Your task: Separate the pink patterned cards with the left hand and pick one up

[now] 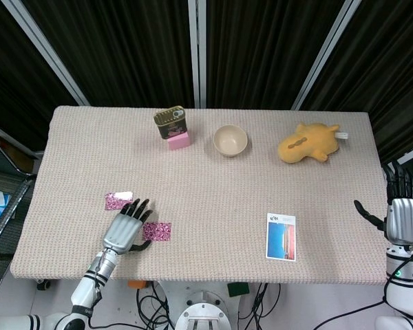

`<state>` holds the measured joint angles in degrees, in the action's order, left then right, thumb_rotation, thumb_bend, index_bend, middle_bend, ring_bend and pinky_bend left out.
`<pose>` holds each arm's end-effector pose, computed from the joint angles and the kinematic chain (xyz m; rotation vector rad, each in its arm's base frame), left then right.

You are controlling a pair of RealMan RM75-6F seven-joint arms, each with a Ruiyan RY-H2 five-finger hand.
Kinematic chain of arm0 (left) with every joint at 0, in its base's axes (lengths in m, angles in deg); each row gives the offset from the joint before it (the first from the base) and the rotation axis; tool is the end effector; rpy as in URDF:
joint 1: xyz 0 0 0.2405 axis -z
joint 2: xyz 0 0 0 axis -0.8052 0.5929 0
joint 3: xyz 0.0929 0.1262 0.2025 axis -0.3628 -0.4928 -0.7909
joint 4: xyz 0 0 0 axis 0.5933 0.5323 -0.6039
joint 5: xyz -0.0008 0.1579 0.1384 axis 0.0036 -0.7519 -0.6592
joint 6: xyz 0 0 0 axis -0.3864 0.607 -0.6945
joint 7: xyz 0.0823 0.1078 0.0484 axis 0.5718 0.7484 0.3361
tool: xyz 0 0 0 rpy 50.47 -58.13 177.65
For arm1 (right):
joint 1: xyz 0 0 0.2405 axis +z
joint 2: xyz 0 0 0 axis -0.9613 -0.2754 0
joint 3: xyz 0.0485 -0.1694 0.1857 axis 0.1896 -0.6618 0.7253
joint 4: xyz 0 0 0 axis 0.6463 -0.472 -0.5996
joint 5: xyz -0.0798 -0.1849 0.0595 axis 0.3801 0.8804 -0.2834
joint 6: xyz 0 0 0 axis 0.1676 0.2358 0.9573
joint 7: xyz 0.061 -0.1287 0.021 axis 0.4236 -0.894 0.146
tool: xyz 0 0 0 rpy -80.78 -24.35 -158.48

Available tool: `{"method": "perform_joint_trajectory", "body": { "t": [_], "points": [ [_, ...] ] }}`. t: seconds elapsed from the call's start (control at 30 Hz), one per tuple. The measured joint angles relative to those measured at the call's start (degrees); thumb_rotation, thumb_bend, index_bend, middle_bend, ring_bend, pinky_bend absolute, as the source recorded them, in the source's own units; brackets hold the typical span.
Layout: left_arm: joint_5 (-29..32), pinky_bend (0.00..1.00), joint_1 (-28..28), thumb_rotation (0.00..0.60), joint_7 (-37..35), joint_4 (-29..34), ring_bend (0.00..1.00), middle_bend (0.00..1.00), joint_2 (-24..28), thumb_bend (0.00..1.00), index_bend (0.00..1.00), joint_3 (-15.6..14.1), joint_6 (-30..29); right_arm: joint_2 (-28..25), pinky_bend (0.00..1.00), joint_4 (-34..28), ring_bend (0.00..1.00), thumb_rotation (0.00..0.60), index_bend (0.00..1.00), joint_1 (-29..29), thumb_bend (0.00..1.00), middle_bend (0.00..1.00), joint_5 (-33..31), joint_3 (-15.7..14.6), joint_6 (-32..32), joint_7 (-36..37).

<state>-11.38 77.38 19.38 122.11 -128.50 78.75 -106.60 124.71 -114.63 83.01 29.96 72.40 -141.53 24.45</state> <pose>-0.2034 0.2172 -0.0339 -1.9041 -0.8431 -0.6602 -0.3232 -0.2314 0.1416 1.1368 -0.7777 1.2516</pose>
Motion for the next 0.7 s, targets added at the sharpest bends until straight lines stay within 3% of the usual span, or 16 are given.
{"method": "perform_joint_trajectory", "body": {
  "t": [0.57,0.7],
  "points": [
    [-0.88,0.15,0.83,0.378,-0.63,1.18,0.0,0.02,0.5,0.21,0.2,-0.61,2.04,0.11,0.0,0.34,0.0,0.6,0.0,-0.18,0.42,0.0,-0.36,-0.1,0.25,0.05],
    [-0.89,0.15,1.09,0.419,-0.35,0.63,0.0,0.02,0.0,0.21,0.22,-0.63,2.39,0.1,0.0,0.52,0.0,0.6,0.0,-0.2,0.42,0.0,-0.46,-0.01,0.27,0.25]
  ]
}}
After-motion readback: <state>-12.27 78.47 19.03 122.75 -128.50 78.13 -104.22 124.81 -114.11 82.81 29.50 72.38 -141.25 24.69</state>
